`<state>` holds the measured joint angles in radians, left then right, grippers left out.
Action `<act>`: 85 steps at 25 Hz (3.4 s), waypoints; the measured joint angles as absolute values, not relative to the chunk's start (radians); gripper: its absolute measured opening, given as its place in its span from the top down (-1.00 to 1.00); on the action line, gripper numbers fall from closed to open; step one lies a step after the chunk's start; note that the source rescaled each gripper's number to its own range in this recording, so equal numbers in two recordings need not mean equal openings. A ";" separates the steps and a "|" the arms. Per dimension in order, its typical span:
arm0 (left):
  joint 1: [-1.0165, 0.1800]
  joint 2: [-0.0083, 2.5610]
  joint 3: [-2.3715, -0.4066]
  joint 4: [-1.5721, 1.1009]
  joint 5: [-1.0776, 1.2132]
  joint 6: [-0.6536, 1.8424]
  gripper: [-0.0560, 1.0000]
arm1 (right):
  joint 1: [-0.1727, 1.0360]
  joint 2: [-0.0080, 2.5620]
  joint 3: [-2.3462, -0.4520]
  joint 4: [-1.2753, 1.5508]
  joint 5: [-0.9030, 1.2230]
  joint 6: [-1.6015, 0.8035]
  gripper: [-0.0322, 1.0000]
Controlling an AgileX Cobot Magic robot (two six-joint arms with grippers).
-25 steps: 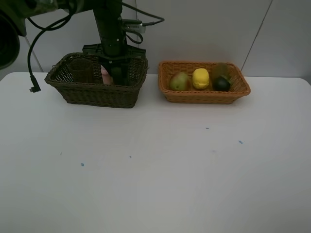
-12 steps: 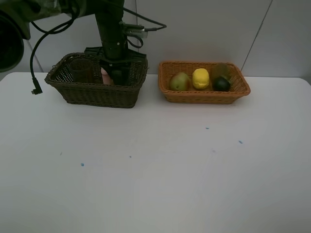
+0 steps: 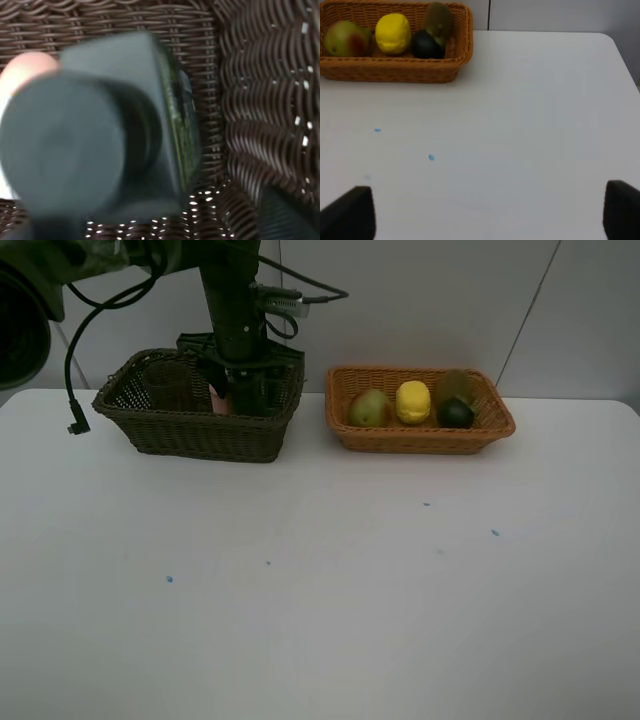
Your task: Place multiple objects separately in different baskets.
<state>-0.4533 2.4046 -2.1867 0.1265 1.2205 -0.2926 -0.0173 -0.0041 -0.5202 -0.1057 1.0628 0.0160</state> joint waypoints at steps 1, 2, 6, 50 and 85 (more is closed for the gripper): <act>-0.453 2.404 -2.187 0.126 1.220 -0.292 -0.86 | -0.017 -0.004 -0.520 -0.106 1.063 0.016 -0.98; -0.454 2.404 -2.187 0.125 1.220 -0.292 -0.89 | -0.017 -0.004 -0.520 -0.106 1.063 0.016 -0.98; -0.455 2.404 -2.187 0.123 1.220 -0.292 -0.93 | -0.017 -0.004 -0.520 -0.106 1.063 0.016 -0.98; -0.455 2.120 -2.187 0.099 1.224 -0.284 -0.93 | -0.017 -0.004 -0.520 -0.106 1.063 0.016 -0.98; -0.466 1.083 -1.324 0.231 1.226 -0.394 -0.93 | -0.017 -0.004 -0.520 -0.106 1.063 0.016 -0.98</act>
